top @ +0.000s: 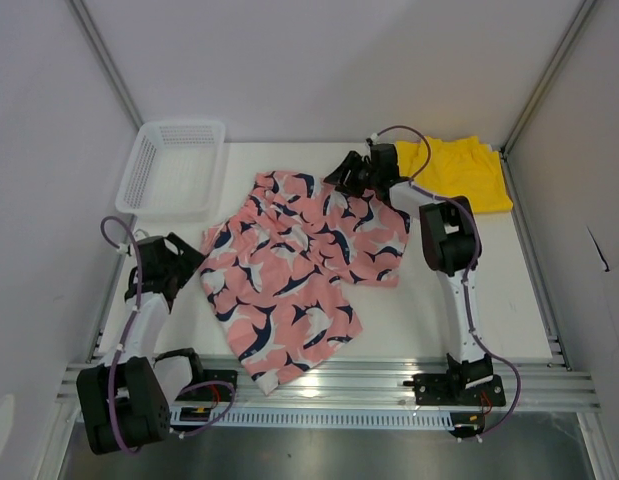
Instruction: Fold and stack the shorts
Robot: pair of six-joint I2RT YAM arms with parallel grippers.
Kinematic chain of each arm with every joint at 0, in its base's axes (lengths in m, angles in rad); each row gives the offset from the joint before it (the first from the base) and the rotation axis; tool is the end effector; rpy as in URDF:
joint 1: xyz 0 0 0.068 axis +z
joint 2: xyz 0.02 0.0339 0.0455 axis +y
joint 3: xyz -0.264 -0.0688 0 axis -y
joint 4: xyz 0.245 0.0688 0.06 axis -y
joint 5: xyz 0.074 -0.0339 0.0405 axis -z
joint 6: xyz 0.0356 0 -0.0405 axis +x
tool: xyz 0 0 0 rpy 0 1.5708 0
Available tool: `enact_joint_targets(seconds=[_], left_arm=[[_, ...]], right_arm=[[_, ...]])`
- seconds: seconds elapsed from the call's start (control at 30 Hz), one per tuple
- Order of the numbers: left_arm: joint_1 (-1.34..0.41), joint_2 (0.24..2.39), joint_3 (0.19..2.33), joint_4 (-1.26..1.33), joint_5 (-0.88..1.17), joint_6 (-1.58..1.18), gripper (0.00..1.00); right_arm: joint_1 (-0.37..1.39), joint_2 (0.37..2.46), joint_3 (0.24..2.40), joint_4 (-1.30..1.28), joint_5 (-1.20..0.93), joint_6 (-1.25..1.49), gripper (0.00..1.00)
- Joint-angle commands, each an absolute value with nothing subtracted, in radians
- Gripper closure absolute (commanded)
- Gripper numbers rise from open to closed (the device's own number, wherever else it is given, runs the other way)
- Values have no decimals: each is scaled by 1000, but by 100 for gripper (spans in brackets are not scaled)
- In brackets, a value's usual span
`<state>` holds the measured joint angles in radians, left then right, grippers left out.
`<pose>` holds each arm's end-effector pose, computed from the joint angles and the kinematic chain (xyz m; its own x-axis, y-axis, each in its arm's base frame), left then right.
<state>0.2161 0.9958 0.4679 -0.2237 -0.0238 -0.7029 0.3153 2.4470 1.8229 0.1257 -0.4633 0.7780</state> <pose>0.1936 0.0434 0.1886 -0.3593 -0.7405 -0.5679 -0.6076 0.6475 -0.4599 0.5177 0.1856 0.1374 -0.7803 0.4059 -0.4757 -0.1445 0.6231 0.7686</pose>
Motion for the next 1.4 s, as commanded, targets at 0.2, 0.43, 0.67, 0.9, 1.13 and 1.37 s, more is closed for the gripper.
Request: enact_joint_targets(seconds=[0.2,0.43,0.67,0.9,1.13,1.37], left_arm=[[252,954,436,-158,48,-650,6],[252,881,404,-178,77,-635,5],[252,818,361,-143,74,-640,4],[252,767,302,-109,52,-640,4],[253,822,308,-98,57,-641,3],[250,833,307,-87,69,-640,3]], right_arm=[[489,1941,1579,-139,-377,382,41],[808,1669,1209,-110,-106,359,43],[1185,1577,1092,-172,224,365,46],[1485,1588,1101,-284,486,436,49],[1706,1718,1204,-319,591,449,50],[1815,1825,1290,-363,704,486,46]])
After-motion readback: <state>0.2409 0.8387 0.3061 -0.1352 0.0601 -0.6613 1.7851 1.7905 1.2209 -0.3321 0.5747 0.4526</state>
